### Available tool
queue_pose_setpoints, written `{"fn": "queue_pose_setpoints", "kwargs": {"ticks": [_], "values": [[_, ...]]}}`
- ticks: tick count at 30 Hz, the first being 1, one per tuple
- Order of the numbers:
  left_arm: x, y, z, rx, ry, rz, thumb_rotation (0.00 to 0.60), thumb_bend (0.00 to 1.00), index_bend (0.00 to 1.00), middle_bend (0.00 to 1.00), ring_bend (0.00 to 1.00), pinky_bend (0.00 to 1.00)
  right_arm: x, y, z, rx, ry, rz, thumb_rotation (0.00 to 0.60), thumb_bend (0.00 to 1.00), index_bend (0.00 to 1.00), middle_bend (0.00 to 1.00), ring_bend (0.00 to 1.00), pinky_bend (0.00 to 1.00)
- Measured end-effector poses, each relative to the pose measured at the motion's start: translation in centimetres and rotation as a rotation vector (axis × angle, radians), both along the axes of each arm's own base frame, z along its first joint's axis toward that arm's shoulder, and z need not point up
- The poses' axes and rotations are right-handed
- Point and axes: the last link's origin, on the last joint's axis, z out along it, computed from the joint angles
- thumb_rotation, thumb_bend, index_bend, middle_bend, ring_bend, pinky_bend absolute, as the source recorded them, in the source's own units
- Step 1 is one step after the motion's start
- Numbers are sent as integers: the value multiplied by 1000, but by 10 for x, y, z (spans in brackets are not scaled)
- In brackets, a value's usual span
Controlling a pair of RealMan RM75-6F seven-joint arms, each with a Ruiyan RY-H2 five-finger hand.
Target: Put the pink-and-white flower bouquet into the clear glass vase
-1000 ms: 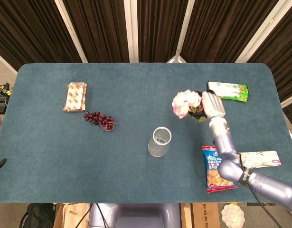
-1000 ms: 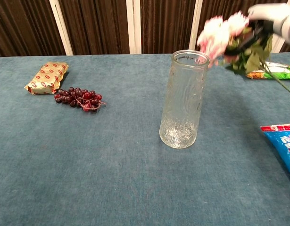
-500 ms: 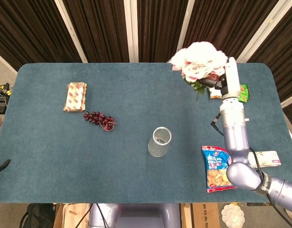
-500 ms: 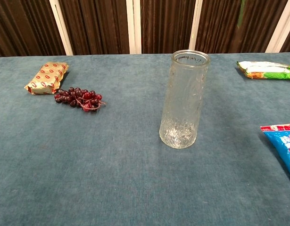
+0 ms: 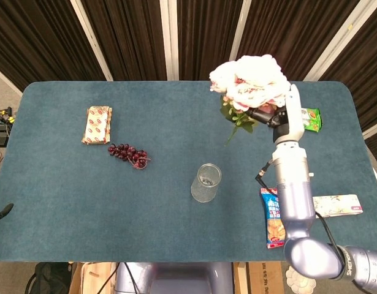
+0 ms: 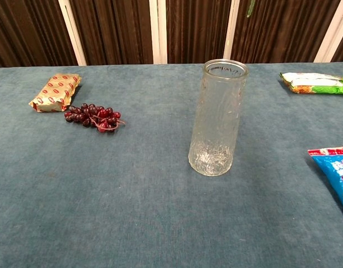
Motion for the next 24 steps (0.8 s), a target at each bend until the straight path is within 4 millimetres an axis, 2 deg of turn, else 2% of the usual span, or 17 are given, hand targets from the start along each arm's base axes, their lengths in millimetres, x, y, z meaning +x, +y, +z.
{"fn": "queue_pose_setpoints", "kwargs": {"ticks": [4,11,24], "values": [[1,-1,5,20,-28,-29,600,188,101,0,0,0,3,14,-10,35,-14,0,600,310,548,486,556,87],[-1,-3,17,83,-77,-96,600,188,100,0,0,0,3,16,-26,59,-12,-1,600,316,548,486,556,87],[-1,-3,15,82,-76,-88,600,187,100,0,0,0,5,24,-36,59,-28,-12,600,317,548,486,556,87]]}}
